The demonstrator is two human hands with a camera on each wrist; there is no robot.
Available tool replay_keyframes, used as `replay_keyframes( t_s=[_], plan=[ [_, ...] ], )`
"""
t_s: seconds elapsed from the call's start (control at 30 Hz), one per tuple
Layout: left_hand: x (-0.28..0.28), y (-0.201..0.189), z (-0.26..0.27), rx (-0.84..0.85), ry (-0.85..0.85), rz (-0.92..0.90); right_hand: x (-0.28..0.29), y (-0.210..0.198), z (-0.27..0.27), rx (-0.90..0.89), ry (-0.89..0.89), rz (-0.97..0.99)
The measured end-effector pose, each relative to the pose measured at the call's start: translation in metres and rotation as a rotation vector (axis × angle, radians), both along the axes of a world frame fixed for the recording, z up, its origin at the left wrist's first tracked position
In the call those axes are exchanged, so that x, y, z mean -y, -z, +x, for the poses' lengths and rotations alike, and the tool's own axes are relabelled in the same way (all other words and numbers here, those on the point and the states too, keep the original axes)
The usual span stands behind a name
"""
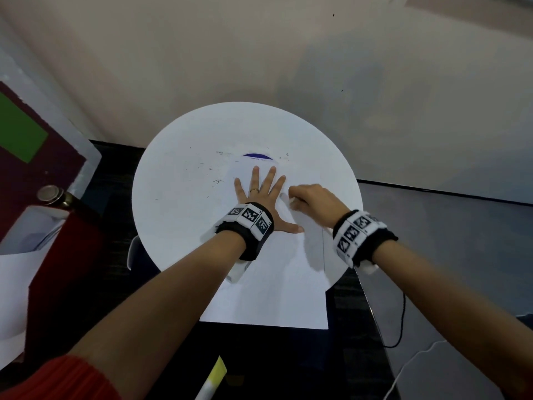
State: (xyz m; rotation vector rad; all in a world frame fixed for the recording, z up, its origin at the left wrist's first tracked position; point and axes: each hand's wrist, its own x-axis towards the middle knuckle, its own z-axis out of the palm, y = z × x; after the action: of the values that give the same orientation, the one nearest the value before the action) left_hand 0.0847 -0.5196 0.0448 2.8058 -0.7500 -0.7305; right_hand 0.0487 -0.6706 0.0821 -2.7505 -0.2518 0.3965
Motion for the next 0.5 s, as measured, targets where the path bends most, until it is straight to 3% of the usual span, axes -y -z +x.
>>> replay_keyframes(
  t_s=[0.13, 0.33, 0.5],
  plan=[
    [0.000, -0.002, 0.000, -0.010, 0.000, 0.009, -0.004, -0.001, 0.016, 0.035, 0.073, 0.040],
    [0.000, -0.001, -0.001, 0.002, 0.004, 0.007, -0.002, 0.010, -0.029, 0.077, -0.012, -0.050],
    [0.001, -0.003, -0.001, -0.009, 0.006, 0.025, -0.012, 0.001, 0.011, 0.124, 0.035, -0.119]
  ],
)
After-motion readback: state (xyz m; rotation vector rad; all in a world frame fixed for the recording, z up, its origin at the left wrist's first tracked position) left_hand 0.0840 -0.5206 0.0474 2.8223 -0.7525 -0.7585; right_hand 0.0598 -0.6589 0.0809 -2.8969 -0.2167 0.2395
